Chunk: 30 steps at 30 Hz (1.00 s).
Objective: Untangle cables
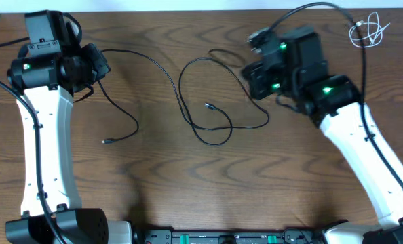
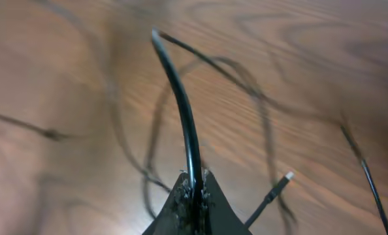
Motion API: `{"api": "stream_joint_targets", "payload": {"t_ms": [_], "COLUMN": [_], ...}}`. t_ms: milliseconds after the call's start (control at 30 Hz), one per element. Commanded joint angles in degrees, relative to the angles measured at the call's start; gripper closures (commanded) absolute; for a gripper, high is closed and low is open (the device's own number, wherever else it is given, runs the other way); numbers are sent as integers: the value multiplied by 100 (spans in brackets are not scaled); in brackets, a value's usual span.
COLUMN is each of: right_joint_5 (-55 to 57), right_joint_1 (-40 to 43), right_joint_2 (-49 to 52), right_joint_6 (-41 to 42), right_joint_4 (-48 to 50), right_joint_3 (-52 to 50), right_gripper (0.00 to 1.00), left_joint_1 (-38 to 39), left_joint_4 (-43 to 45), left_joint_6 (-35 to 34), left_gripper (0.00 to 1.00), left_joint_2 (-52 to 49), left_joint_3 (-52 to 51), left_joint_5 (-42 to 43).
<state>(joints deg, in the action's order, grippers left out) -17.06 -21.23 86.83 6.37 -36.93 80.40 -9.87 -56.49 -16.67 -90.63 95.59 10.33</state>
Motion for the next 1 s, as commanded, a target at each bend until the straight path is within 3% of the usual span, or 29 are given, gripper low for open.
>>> {"api": "stream_joint_targets", "payload": {"t_ms": [0, 500, 767, 967], "right_joint_5": [538, 424, 2002, 1119], "right_joint_1": [188, 415, 557, 662], "right_joint_2": [188, 1185, 1202, 1196], "right_joint_6": [-138, -391, 133, -321], "right_joint_4": [-306, -1056, -1593, -1506], "right_joint_3": [92, 92, 92, 118], "right_gripper": [99, 99, 99, 99], "left_joint_1": [-17, -17, -17, -20], "left_joint_4": [-4, -4, -4, -2], "left_joint_6": [55, 142, 142, 144], "left_gripper": [93, 93, 93, 93], "left_joint_2": [-2, -2, -2, -2], "left_joint_3": [20, 20, 20, 20], "left_joint_5": [-52, -52, -55, -55]}}
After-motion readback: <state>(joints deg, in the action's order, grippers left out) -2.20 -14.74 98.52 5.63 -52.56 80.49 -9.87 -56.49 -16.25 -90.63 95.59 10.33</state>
